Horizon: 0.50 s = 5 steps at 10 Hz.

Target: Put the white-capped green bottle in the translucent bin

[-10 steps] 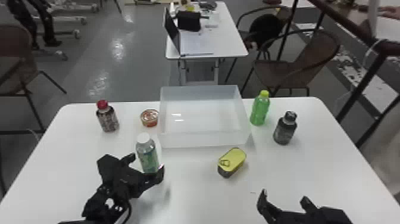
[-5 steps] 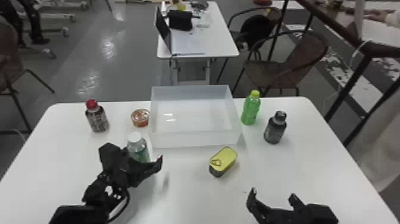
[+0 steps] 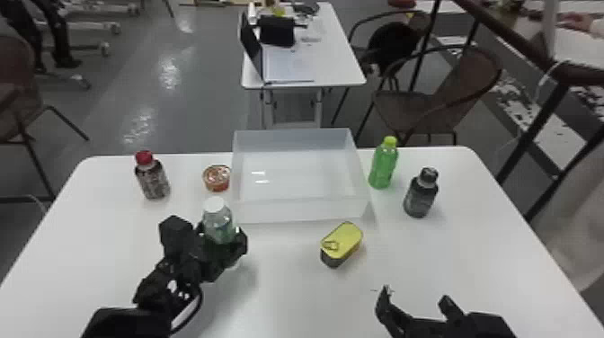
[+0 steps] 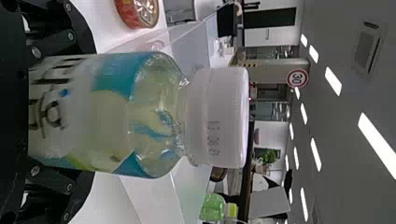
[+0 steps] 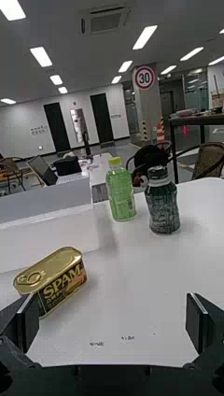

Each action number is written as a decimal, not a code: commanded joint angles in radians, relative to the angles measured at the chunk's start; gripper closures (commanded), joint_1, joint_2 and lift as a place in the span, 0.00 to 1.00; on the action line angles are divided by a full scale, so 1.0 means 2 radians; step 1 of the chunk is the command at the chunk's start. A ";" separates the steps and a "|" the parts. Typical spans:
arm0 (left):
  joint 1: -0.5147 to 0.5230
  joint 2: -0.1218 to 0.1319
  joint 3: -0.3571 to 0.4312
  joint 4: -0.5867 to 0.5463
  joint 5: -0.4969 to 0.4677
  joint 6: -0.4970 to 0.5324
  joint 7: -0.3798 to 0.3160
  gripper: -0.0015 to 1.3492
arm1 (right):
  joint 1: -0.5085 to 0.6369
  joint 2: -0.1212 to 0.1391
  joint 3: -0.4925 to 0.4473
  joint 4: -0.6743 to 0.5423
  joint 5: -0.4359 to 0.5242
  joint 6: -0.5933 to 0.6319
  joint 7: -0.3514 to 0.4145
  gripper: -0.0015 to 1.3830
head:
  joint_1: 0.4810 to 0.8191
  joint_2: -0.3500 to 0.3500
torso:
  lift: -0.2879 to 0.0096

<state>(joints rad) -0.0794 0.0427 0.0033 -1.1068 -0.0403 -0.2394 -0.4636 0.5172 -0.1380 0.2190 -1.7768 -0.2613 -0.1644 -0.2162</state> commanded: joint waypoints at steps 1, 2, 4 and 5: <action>0.024 -0.002 -0.001 -0.099 -0.056 0.074 0.007 0.61 | 0.001 0.000 0.000 0.001 -0.003 -0.001 0.000 0.08 | 0.63 0.45 | 0.78; 0.037 -0.004 0.001 -0.150 -0.085 0.099 0.009 0.61 | 0.001 0.000 0.000 0.002 -0.005 -0.001 0.001 0.08 | 0.63 0.44 | 0.78; 0.031 -0.004 -0.017 -0.236 -0.142 0.165 -0.001 0.61 | 0.001 0.000 0.000 0.003 -0.008 -0.001 0.001 0.08 | 0.63 0.45 | 0.78; -0.009 -0.001 -0.044 -0.243 -0.190 0.215 -0.049 0.61 | -0.002 0.000 0.000 0.005 -0.011 -0.001 0.006 0.08 | 0.63 0.44 | 0.78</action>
<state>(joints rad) -0.0529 0.0384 -0.0541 -1.5784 -0.3651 0.1315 -0.5487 0.5167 -0.1380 0.2194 -1.7684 -0.2801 -0.1672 -0.2048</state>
